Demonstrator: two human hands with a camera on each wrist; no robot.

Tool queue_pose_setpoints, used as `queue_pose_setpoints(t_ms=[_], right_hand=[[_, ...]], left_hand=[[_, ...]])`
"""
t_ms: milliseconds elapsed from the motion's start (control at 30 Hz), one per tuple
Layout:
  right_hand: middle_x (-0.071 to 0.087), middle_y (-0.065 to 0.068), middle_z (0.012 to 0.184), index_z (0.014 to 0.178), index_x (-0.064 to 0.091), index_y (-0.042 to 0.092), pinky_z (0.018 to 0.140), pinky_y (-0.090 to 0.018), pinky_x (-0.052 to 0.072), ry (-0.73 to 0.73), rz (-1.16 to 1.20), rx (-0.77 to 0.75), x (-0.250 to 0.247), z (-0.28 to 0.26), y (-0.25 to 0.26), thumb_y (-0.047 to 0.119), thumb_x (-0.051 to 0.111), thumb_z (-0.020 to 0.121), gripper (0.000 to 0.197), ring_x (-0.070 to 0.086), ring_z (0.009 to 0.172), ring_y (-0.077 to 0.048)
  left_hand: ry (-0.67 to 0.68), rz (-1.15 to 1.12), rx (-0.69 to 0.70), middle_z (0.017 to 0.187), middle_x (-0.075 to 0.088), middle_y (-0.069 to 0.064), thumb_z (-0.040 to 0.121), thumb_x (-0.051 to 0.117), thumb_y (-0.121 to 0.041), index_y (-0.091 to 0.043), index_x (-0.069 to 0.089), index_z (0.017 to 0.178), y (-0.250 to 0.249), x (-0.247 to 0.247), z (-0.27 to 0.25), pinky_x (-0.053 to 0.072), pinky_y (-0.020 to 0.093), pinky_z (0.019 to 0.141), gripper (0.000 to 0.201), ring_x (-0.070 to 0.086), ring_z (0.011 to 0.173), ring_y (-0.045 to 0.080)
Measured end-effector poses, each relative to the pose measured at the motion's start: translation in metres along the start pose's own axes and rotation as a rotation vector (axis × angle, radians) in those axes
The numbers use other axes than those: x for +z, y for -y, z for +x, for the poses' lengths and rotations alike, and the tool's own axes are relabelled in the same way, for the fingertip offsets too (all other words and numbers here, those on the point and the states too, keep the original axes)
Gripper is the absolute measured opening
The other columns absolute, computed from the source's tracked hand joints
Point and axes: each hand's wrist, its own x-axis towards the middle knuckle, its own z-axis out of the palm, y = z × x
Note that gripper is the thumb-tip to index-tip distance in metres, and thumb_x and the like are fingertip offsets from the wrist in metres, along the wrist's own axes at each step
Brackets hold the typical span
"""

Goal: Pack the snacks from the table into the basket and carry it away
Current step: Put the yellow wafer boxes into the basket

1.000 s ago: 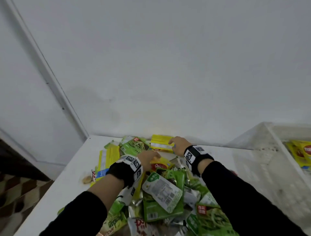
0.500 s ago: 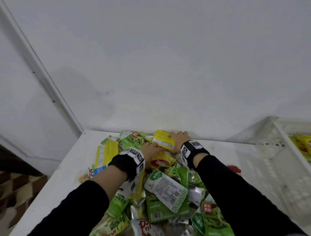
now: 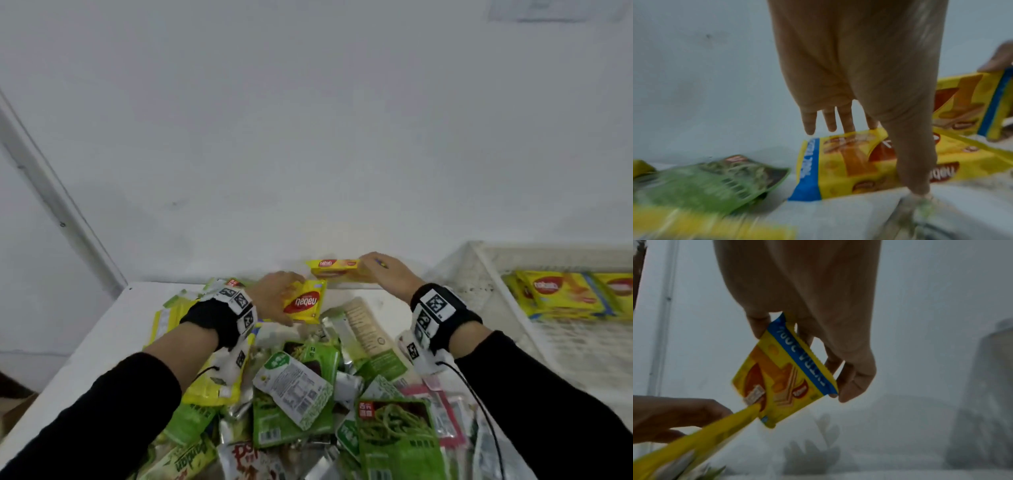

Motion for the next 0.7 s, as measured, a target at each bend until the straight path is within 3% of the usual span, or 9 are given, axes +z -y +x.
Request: queue_pose_setpoints(t_ms=[67, 100, 167, 233, 300, 367, 433, 600, 700], right_hand=[[0.056, -0.014, 0.072, 0.083, 0.066, 0.014, 0.071, -0.028, 0.034, -0.098, 0.112, 0.071, -0.029, -0.013, 0.004, 0.041, 0.051, 0.095, 0.033, 0.054, 0.071, -0.029], [0.06, -0.021, 0.083, 0.093, 0.066, 0.008, 0.074, -0.029, 0.035, -0.135, 0.151, 0.113, -0.045, -0.02, 0.005, 0.048, 0.049, 0.094, 0.043, 0.057, 0.078, -0.032], [0.065, -0.005, 0.106, 0.11, 0.06, 0.014, 0.087, -0.032, 0.043, -0.172, 0.226, 0.162, -0.078, -0.028, 0.001, 0.07, 0.045, 0.085, 0.063, 0.06, 0.093, -0.023], [0.068, -0.002, 0.107, 0.112, 0.059, 0.019, 0.092, -0.039, 0.049, -0.2, 0.259, 0.166, -0.112, -0.036, -0.007, 0.084, 0.045, 0.072, 0.078, 0.065, 0.095, -0.02], [0.069, -0.003, 0.088, 0.096, 0.062, 0.018, 0.074, -0.034, 0.053, -0.239, 0.276, 0.141, -0.147, -0.049, -0.017, 0.072, 0.05, 0.08, 0.058, 0.064, 0.076, -0.017], [0.062, -0.003, 0.076, 0.085, 0.06, 0.016, 0.062, -0.03, 0.05, -0.244, 0.289, 0.126, -0.182, -0.067, -0.028, 0.054, 0.056, 0.088, 0.038, 0.058, 0.066, -0.017], [0.058, -0.002, 0.076, 0.089, 0.061, 0.013, 0.063, -0.03, 0.052, -0.228, 0.314, 0.126, -0.218, -0.082, -0.043, 0.045, 0.059, 0.089, 0.033, 0.057, 0.069, -0.018], [0.065, -0.004, 0.103, 0.106, 0.063, 0.011, 0.084, -0.039, 0.056, -0.195, 0.325, 0.159, -0.322, -0.105, -0.099, 0.029, 0.07, 0.084, 0.029, 0.061, 0.096, -0.02], [0.063, -0.005, 0.095, 0.099, 0.062, 0.013, 0.075, -0.035, 0.055, -0.239, 0.27, 0.208, -0.378, -0.11, -0.136, 0.021, 0.073, 0.083, 0.022, 0.059, 0.088, -0.019]], left_hand=[[-0.073, -0.085, 0.01, 0.136, 0.041, 0.01, 0.071, 0.084, -0.031, -0.019, 0.034, 0.142, -0.02, -0.011, 0.003, 0.036, 0.026, 0.1, 0.088, 0.042, 0.126, 0.024], [-0.098, -0.107, 0.021, 0.135, 0.042, 0.009, 0.071, 0.083, -0.033, -0.021, 0.034, 0.143, -0.031, -0.015, 0.006, 0.035, 0.023, 0.097, 0.088, 0.043, 0.125, 0.022], [-0.116, -0.103, 0.054, 0.131, 0.043, 0.007, 0.067, 0.082, -0.047, -0.024, 0.034, 0.143, -0.059, -0.023, 0.012, 0.035, 0.024, 0.098, 0.093, 0.044, 0.121, 0.02], [-0.129, -0.115, 0.085, 0.126, 0.046, 0.003, 0.057, 0.074, -0.066, -0.029, 0.035, 0.142, -0.088, -0.025, 0.022, 0.042, 0.033, 0.102, 0.1, 0.049, 0.117, 0.017], [-0.155, -0.125, 0.132, 0.123, 0.046, -0.001, 0.058, 0.073, -0.067, -0.031, 0.036, 0.141, -0.123, -0.026, 0.034, 0.045, 0.036, 0.101, 0.097, 0.05, 0.113, 0.013], [-0.184, -0.14, 0.165, 0.123, 0.042, -0.003, 0.069, 0.077, -0.054, -0.031, 0.032, 0.143, -0.165, -0.025, 0.046, 0.04, 0.03, 0.101, 0.09, 0.046, 0.114, 0.01], [-0.208, -0.154, 0.198, 0.124, 0.04, -0.002, 0.073, 0.077, -0.047, -0.032, 0.029, 0.144, -0.21, -0.022, 0.058, 0.038, 0.029, 0.1, 0.087, 0.043, 0.115, 0.011], [-0.214, -0.178, 0.281, 0.123, 0.043, -0.001, 0.072, 0.078, -0.048, -0.034, 0.036, 0.139, -0.317, 0.002, 0.101, 0.038, 0.03, 0.102, 0.081, 0.044, 0.118, 0.014], [-0.209, -0.195, 0.308, 0.122, 0.042, 0.001, 0.07, 0.079, -0.051, -0.035, 0.038, 0.138, -0.375, 0.024, 0.132, 0.039, 0.031, 0.104, 0.081, 0.044, 0.119, 0.014]])
